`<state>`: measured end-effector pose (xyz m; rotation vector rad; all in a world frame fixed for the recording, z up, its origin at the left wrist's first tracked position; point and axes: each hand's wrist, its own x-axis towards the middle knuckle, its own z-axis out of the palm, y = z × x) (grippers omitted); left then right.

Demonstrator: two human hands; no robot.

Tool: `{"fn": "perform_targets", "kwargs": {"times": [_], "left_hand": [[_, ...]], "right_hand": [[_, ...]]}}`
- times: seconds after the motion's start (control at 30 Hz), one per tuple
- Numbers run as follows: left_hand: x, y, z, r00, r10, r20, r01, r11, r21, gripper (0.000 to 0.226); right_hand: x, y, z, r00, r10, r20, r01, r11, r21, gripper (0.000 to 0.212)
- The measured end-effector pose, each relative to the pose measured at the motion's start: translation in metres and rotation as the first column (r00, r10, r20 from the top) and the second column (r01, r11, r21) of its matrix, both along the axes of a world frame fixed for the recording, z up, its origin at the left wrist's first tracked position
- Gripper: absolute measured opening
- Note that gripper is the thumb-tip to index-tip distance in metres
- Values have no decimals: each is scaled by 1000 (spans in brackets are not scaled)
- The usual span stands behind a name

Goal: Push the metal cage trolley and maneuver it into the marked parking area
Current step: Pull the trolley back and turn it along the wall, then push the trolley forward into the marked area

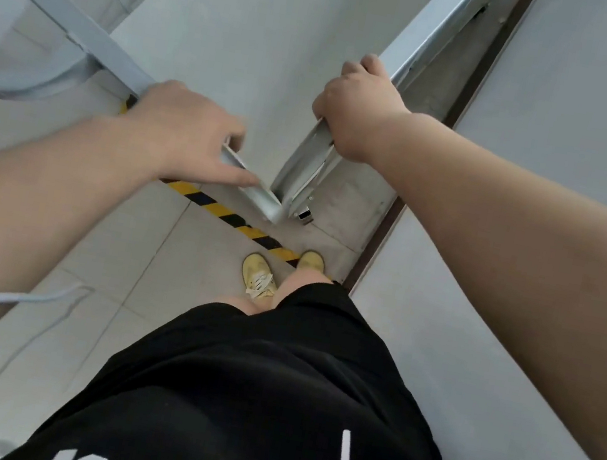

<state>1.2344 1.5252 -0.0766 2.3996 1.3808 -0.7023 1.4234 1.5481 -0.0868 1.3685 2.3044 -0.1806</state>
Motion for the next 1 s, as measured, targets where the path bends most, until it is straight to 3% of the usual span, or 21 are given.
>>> {"fn": "perform_targets", "kwargs": {"times": [0.1,0.23,0.3,0.4,0.5,0.63,0.83,1.0], "left_hand": [[-23,1,11,999,-45,-9,44,999,-12,90],[-25,4,10,998,-58,-1,58,998,-9,65],[-29,4,8,996,-78,41,78,997,16,60],[-51,8,4,992,-105,73,98,991,96,54],[-88,14,3,988,-102,118,77,976,202,61],[-156,19,17,994,-71,77,54,976,210,73],[-264,37,33,999,-27,32,20,980,198,73],[-302,64,37,986,-163,19,158,974,163,57]], "right_hand": [[-5,-2,6,998,-3,61,5,999,-35,27],[-22,-9,21,993,-25,114,43,986,-159,40],[-40,-18,26,998,-59,-1,57,960,-275,46],[-84,-35,37,893,-365,-262,195,840,-506,53],[-139,-49,34,809,-506,-299,371,834,-407,59],[-207,-56,31,742,-609,-281,578,793,-192,75],[-306,-43,49,754,-537,-378,529,838,-135,74],[-361,-17,50,802,-484,-351,453,875,-170,63]]}}
